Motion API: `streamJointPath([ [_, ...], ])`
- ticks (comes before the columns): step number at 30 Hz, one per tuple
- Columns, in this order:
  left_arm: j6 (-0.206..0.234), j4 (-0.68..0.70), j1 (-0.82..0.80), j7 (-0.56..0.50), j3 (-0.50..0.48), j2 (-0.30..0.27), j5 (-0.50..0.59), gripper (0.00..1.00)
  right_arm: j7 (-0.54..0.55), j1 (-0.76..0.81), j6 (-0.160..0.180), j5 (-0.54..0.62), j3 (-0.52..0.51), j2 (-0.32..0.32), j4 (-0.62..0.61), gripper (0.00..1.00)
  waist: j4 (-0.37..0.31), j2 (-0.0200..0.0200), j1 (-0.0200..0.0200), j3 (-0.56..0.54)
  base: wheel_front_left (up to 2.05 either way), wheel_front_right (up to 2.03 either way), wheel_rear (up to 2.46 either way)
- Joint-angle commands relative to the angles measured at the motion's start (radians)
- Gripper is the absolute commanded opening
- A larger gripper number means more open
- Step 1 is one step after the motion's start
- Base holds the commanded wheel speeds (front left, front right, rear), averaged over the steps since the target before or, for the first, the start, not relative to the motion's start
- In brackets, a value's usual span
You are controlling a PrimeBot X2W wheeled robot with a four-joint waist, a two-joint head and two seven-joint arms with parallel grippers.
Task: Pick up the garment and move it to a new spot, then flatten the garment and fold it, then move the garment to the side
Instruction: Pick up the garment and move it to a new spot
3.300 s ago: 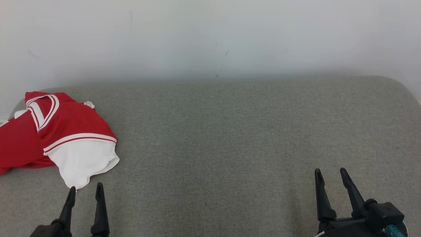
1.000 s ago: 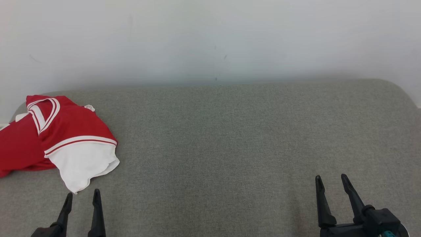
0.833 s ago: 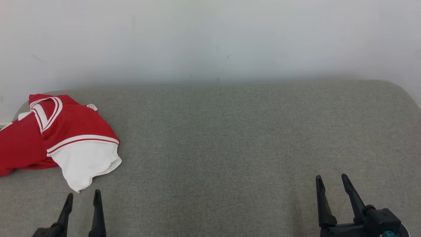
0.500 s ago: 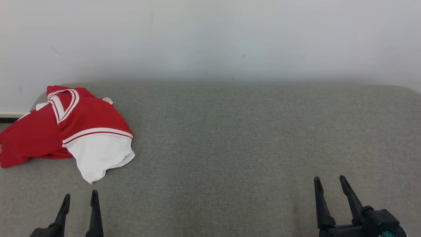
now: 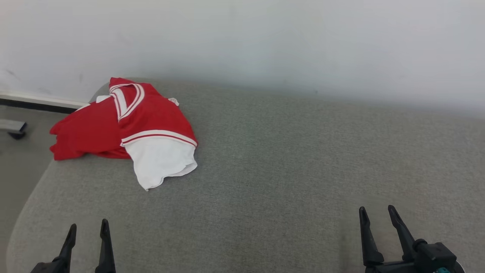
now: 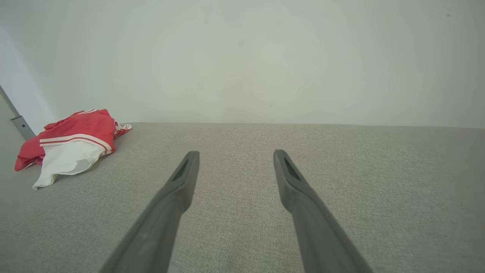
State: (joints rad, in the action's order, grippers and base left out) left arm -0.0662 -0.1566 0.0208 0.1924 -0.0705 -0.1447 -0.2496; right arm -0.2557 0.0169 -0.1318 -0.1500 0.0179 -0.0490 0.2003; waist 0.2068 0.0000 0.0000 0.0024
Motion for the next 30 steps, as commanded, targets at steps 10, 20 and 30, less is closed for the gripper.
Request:
streamJointPath([
  [10,0.014,-0.013,-0.005,0.016,0.003,-0.002,-0.015,1.00,-0.006,-0.003,0.002,0.001,0.004,-0.002,0.007,1.00,0.169,0.0000,0.0000,0.005,0.00,0.00,0.00],
  [20,0.030,-0.020,0.006,0.024,0.005,-0.001,-0.017,1.00,-0.006,-0.006,0.002,0.008,0.010,-0.002,0.013,1.00,0.260,0.0000,0.0000,0.000,0.00,0.00,0.00],
  [30,0.036,-0.030,0.011,0.028,0.001,-0.011,-0.030,1.00,-0.004,-0.012,0.002,0.009,0.019,-0.002,0.019,1.00,0.279,0.0000,0.0000,0.001,0.00,0.00,0.00],
])
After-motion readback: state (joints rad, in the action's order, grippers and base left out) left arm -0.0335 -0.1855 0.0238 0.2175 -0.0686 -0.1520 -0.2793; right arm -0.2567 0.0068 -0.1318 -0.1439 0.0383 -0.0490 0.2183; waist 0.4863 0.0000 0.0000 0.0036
